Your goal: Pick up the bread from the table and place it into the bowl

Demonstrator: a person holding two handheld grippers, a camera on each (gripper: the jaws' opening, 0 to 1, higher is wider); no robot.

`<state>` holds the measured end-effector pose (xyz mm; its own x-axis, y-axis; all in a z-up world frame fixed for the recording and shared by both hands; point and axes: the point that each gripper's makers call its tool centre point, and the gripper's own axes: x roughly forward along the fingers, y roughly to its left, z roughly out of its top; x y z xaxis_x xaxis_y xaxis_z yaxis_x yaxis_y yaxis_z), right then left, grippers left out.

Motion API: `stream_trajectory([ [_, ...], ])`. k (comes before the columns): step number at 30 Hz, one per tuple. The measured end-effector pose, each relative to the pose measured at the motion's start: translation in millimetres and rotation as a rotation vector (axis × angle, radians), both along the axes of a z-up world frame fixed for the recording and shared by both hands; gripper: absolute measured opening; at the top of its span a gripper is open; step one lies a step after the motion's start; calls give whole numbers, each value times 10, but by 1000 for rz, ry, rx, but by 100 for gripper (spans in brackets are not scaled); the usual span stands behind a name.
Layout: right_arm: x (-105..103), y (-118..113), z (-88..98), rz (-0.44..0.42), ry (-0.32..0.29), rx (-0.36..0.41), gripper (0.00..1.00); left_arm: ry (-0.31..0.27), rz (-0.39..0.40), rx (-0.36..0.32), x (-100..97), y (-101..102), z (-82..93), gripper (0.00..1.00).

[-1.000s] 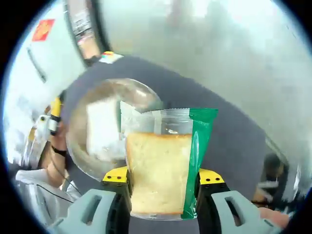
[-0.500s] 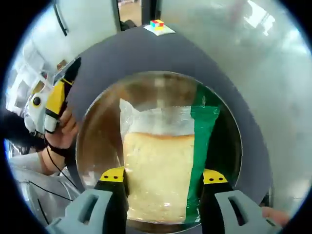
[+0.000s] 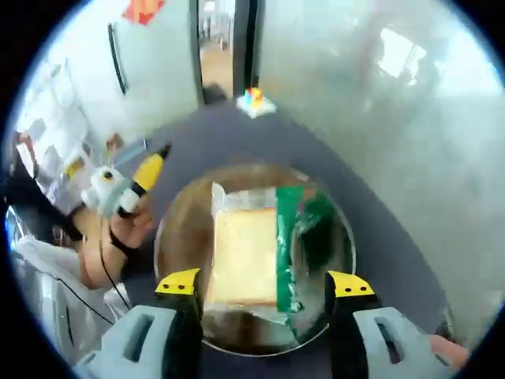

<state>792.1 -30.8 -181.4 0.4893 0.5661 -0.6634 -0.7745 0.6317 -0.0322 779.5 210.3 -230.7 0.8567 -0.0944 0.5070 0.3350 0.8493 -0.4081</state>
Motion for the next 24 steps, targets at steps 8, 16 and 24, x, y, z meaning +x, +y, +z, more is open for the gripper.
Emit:
stream_trajectory([
  [8, -775, -1213, 407, -216, -581, 636, 25, -15, -5, -56, -56, 13, 36, 34],
  [16, -913, -1524, -885, -334, -777, 359, 20, -80, 32, -30, -145, -33, 121, 33],
  [24, -866, -1350, -1329, -355, -613, 564, 20, -134, 114, 134, -431, -137, 207, 32],
])
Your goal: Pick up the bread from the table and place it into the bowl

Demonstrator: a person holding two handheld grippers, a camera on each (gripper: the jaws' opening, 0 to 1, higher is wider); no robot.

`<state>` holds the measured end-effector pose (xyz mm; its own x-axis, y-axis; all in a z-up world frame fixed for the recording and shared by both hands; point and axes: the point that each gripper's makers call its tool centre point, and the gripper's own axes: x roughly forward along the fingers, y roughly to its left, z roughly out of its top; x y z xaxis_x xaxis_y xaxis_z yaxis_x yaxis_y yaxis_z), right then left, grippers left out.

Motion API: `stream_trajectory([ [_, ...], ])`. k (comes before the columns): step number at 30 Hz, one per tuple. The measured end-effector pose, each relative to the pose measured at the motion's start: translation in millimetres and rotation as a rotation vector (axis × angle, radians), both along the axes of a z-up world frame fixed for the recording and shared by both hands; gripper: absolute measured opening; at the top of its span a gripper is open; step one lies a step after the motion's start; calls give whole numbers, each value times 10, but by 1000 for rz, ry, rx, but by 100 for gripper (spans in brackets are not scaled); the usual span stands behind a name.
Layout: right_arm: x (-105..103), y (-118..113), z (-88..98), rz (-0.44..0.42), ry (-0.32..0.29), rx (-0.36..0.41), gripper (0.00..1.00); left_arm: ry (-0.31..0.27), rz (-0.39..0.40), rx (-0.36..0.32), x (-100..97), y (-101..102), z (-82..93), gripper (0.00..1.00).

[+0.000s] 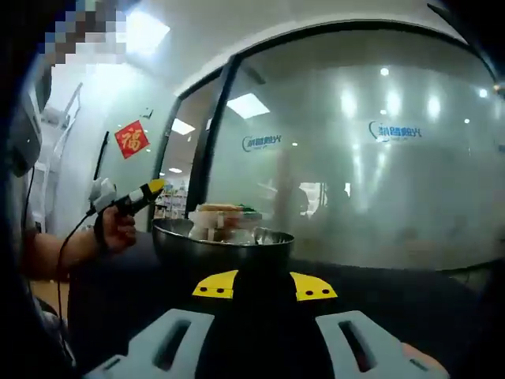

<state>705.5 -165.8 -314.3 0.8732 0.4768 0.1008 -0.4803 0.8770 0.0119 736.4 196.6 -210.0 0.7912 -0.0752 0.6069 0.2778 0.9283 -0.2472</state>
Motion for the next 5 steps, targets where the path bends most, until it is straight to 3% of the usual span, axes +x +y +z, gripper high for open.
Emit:
stream_trajectory([
  [3, 19, 47, -305, 22, 104, 90, 17, -12, 16, 107, -281, -75, -24, 32],
  [4, 15, 7, -412, 8, 176, 13, 14, -12, 18, 134, -337, -104, -37, 31],
  [5, 45, -59, -284, -22, 99, 48, 12, -4, -13, 173, -433, -184, -96, 28],
])
